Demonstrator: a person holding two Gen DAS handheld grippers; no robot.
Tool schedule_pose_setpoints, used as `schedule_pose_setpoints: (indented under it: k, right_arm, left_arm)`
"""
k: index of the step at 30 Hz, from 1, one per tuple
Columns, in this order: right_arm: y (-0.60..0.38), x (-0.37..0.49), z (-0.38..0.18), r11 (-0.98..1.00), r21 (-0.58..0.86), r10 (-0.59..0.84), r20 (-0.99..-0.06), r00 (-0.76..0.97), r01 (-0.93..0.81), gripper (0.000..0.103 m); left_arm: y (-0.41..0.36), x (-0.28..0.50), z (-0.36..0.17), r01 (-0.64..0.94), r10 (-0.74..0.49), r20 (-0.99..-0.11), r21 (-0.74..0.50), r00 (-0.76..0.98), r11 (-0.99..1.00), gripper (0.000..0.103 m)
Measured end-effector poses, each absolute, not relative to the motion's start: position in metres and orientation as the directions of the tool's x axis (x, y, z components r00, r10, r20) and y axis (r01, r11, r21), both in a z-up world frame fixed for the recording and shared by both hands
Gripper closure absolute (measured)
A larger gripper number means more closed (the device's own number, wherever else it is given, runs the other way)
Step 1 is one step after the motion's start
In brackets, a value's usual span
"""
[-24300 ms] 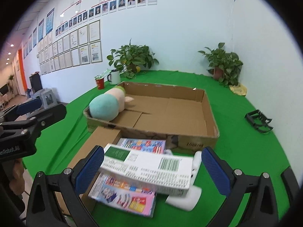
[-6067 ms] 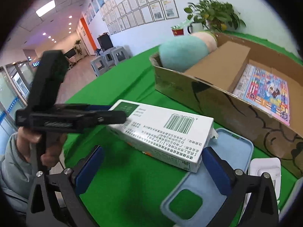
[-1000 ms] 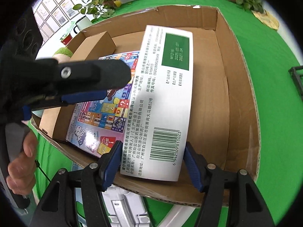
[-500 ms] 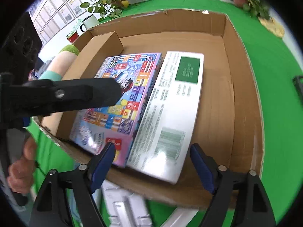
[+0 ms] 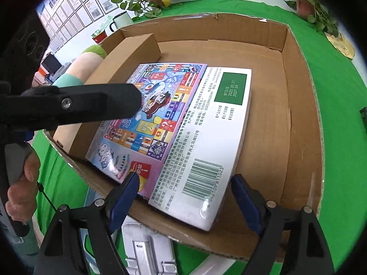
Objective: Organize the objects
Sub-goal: 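Move both grippers to the white hair dryer on the table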
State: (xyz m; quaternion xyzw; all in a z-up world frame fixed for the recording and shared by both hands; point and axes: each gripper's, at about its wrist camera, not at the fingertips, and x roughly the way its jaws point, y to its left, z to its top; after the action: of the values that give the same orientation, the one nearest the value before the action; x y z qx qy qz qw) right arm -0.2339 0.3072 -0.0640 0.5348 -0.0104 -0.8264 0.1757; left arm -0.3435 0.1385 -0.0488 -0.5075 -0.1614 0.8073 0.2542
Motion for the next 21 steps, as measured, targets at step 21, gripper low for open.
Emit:
schedule_pose_setpoints:
  k: [21]
  right_arm:
    - [0.352, -0.126, -0.013, -0.983, 0.159, -0.177, -0.68, -0.712, 0.092, 0.001]
  left_arm:
    - [0.118, -0.207, 0.031, -0.224, 0.228, -0.525, -0.073, -0.82, -0.972, 0.0]
